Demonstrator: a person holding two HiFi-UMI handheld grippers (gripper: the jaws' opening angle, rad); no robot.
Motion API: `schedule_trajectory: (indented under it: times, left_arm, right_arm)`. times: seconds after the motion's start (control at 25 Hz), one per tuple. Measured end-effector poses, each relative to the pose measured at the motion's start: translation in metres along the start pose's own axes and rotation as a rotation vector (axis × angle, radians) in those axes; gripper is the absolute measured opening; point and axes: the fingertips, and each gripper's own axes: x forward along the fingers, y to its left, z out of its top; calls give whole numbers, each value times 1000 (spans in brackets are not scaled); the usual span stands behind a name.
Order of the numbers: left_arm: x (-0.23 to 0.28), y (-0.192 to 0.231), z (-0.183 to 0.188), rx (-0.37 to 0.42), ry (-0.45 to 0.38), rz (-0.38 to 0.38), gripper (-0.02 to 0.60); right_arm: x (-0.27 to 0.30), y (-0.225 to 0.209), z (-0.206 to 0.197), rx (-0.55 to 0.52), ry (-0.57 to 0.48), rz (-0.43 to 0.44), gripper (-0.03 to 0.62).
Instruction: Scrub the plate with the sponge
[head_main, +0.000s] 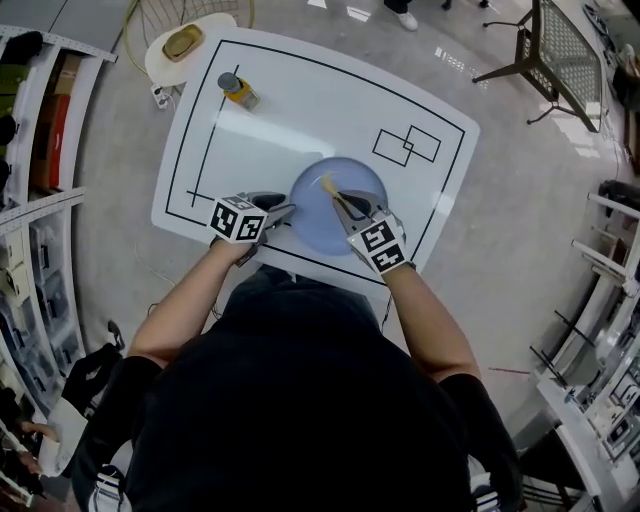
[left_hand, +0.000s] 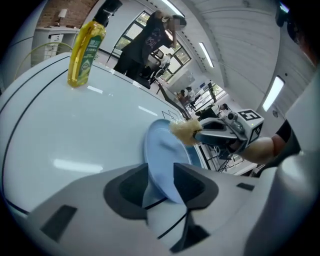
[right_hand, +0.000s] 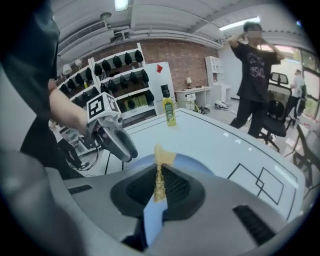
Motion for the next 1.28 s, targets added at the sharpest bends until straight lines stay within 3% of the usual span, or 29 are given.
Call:
schedule_trajectory:
  times: [0.56, 0.76, 1.28]
  left_arm:
    - [36, 8, -22, -39, 81, -11, 169]
    - [41, 9, -27, -47, 96, -9, 104]
    - [44, 9, -28, -62, 113, -21, 94]
  right_arm:
    - [39, 22, -23, -164, 115, 94, 26]
    - [51, 31, -30, -196, 147, 127, 26]
    - [82, 40, -35, -267, 227, 166, 26]
